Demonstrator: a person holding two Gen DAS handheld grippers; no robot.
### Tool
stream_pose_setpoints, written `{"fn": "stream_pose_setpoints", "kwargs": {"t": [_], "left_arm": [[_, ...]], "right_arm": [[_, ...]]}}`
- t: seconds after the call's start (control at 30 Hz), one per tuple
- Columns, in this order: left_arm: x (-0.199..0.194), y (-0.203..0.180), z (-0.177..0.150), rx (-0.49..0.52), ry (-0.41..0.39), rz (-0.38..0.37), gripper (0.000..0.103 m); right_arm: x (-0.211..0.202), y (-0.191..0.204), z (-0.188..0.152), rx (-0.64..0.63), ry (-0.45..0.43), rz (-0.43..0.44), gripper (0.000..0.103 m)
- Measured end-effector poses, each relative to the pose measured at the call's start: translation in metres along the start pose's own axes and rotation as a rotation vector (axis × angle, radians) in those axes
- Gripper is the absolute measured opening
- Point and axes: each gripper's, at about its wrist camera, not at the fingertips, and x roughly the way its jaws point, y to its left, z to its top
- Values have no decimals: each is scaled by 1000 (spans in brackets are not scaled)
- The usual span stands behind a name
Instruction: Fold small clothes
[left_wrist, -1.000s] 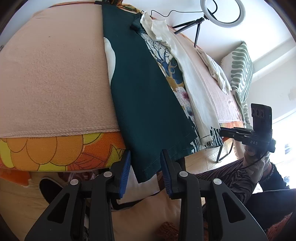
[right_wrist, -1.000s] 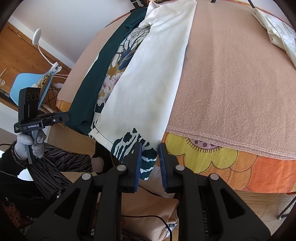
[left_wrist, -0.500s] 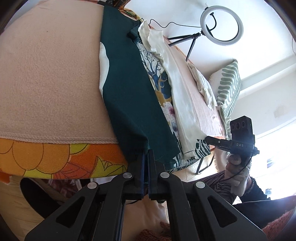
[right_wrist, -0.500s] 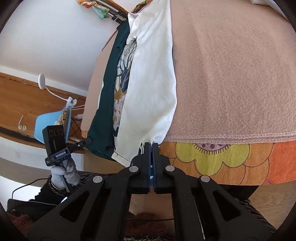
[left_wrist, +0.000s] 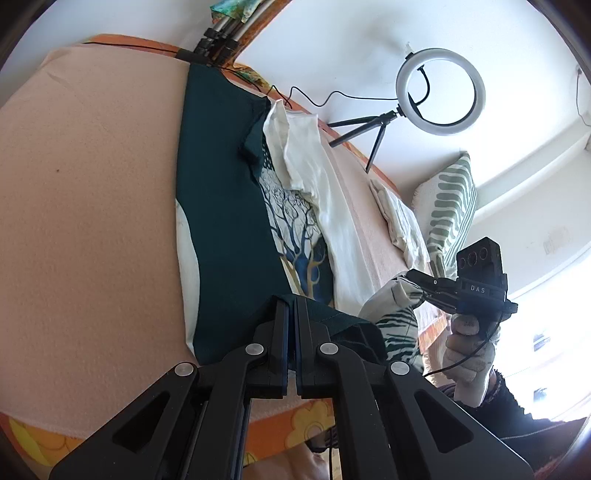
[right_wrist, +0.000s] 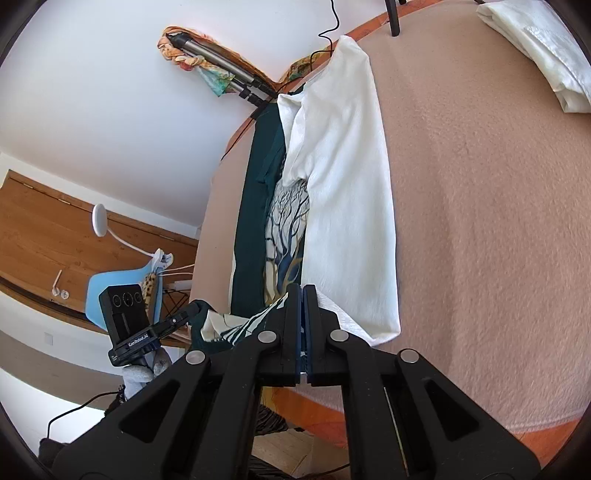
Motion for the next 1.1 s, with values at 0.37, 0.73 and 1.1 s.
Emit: {"fn": "stream_pose_setpoints", "kwargs": {"t": [0.37, 0.73, 1.1], "left_arm": [[31, 22, 50, 29, -56, 136, 20], [14, 16, 34, 145, -83, 228, 33], [17, 16, 55, 173, -109, 255, 33]], "right_arm": [[35, -34, 54, 90, 8, -90, 14], [11, 2, 29, -214, -51, -259, 40], [29, 23, 28, -369, -43, -346, 40]]}}
